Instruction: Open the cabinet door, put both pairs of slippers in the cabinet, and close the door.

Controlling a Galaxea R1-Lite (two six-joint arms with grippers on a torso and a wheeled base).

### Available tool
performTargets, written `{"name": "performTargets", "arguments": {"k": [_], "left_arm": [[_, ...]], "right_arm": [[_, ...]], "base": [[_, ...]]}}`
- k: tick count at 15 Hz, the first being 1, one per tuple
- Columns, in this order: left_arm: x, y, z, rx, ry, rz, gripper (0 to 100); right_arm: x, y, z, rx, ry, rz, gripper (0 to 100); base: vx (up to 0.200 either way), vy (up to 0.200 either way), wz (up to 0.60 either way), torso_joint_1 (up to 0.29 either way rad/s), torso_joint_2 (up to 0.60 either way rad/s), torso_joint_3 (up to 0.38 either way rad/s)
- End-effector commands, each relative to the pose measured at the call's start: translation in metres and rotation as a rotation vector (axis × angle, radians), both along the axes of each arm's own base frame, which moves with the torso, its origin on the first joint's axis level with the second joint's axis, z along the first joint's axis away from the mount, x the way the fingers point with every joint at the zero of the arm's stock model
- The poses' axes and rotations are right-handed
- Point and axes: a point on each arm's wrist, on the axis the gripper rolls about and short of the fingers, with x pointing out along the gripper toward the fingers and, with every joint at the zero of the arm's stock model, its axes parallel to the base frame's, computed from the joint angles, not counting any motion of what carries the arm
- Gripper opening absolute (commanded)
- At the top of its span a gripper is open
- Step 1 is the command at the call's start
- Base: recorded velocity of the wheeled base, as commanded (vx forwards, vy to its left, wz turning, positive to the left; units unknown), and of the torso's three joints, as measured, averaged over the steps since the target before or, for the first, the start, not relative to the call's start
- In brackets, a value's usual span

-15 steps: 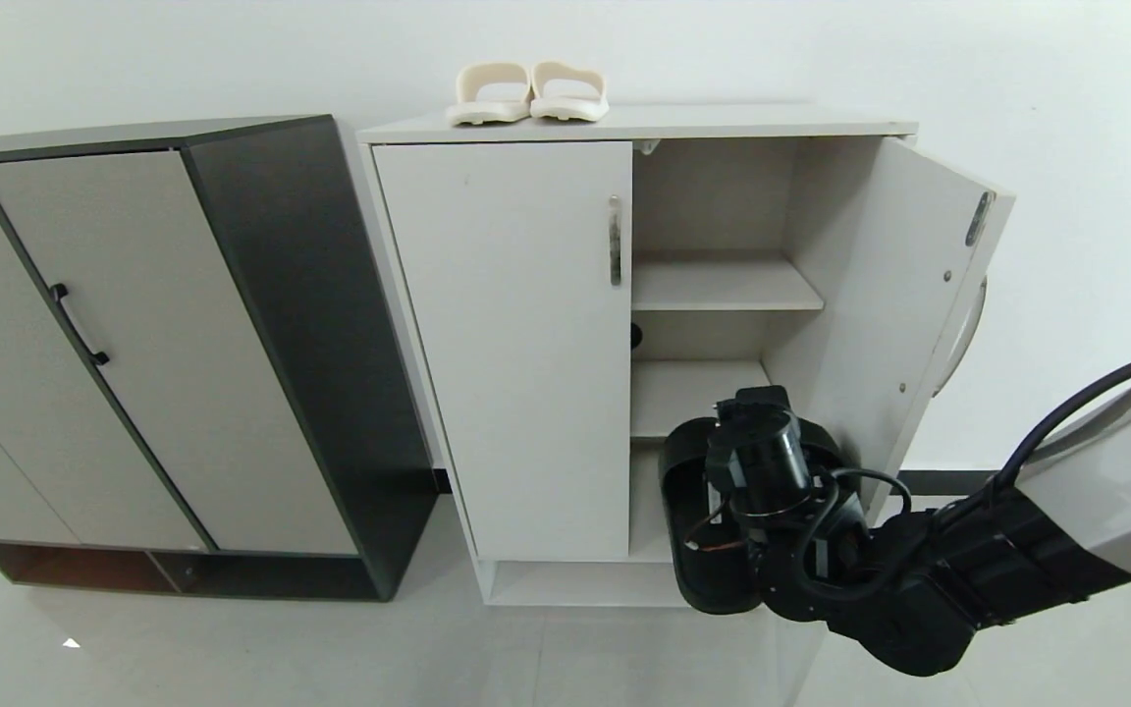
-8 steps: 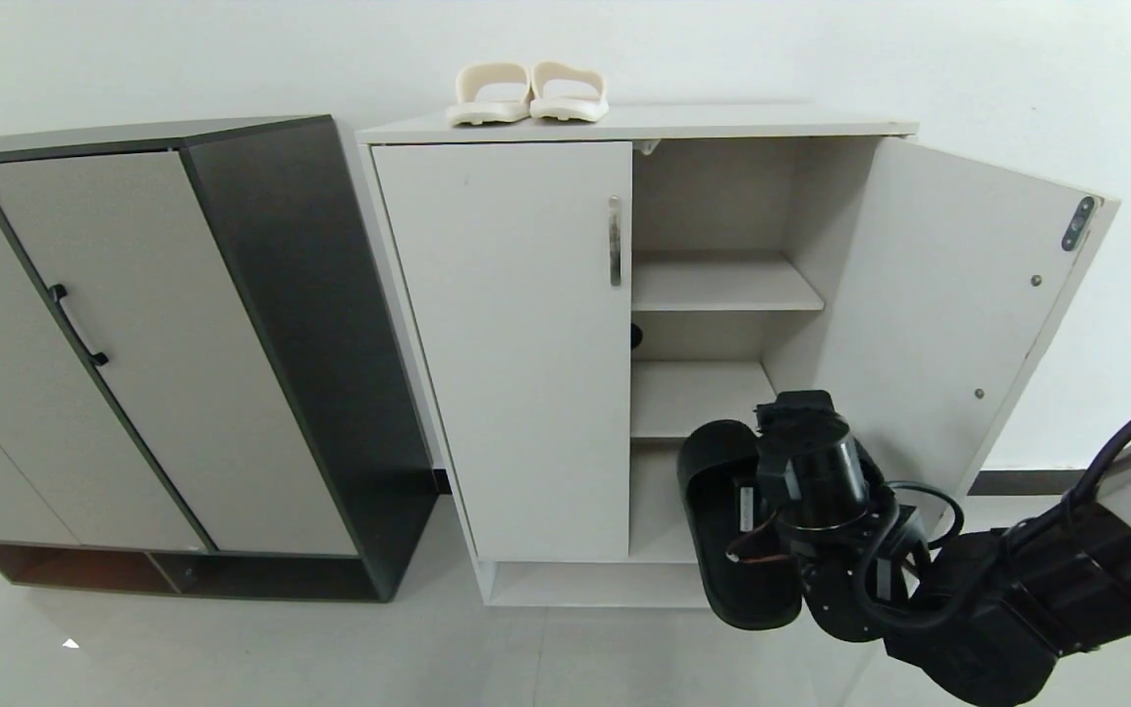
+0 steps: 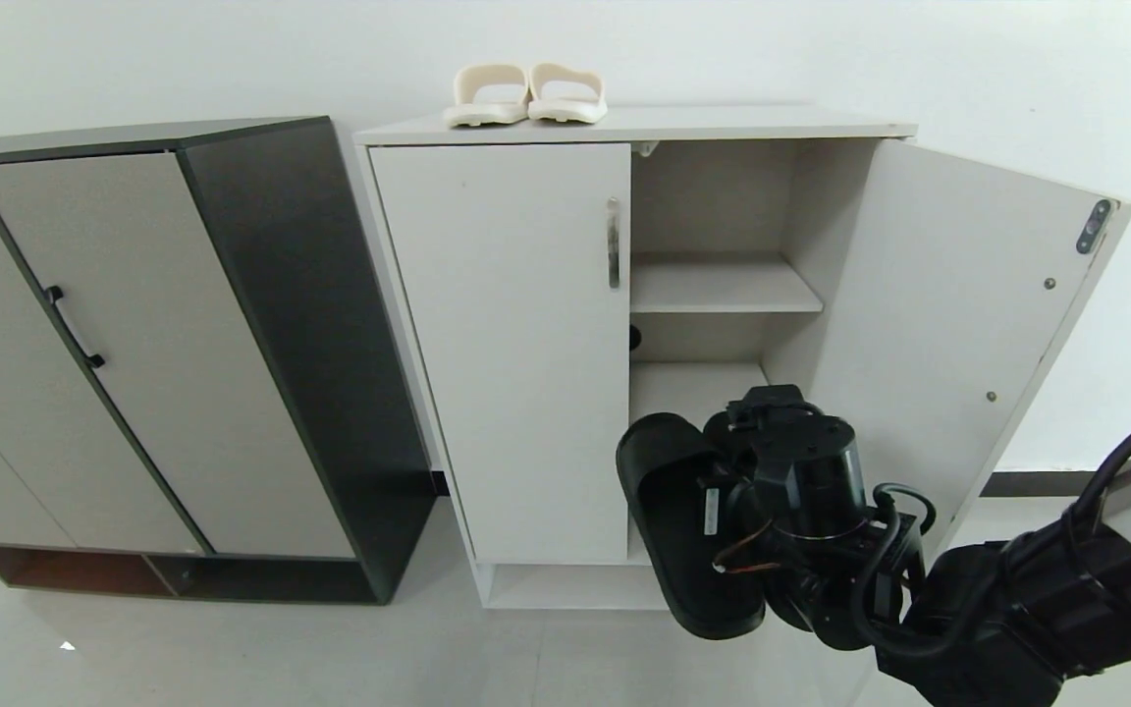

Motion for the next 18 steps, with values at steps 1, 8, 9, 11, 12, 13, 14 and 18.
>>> {"name": "performTargets", "arguments": {"k": [1, 8, 9, 11, 12, 13, 14, 18], "left_arm": [[0.000, 0.000, 0.000, 0.000, 0.004, -0.001, 0], [0.000, 0.000, 0.000, 0.000, 0.002, -0.001, 0], [0.000, 0.000, 0.000, 0.000, 0.004, -0.001, 0], [0.000, 0.000, 0.000, 0.000, 0.002, -0.001, 0], [0.000, 0.000, 0.000, 0.000, 0.004, 0.001, 0], [0.000, 0.000, 0.000, 0.000, 0.002, 0.001, 0], [0.000, 0.000, 0.000, 0.000, 0.002, -0.001, 0], [0.000, 0.000, 0.000, 0.000, 0.004, -0.001, 0]], "right_arm": [[-0.001, 0.009, 0.001, 0.006, -0.006, 0.019, 0], [0.002, 0.020, -0.002, 0.010, -0.009, 0.025, 0], [0.003, 0.020, -0.003, 0.010, -0.009, 0.025, 0], [0.004, 0.019, -0.003, 0.009, -0.008, 0.023, 0], [0.005, 0.018, -0.003, 0.009, -0.008, 0.017, 0], [0.009, 0.014, -0.004, 0.005, -0.007, -0.001, 0], [0.016, 0.008, -0.002, 0.006, -0.015, -0.027, 0], [0.033, -0.008, 0.002, 0.012, -0.026, -0.091, 0]], "base": [[0.000, -0.200, 0.00, 0.007, 0.00, -0.002], [0.000, -0.114, 0.00, 0.003, 0.00, 0.004], [0.000, 0.000, 0.00, 0.000, 0.00, 0.000], [0.000, 0.000, 0.00, 0.000, 0.00, 0.000], [0.000, 0.000, 0.00, 0.000, 0.00, 0.000], [0.000, 0.000, 0.00, 0.000, 0.00, 0.000], [0.000, 0.000, 0.00, 0.000, 0.00, 0.000], [0.000, 0.000, 0.00, 0.000, 0.00, 0.000]]}}
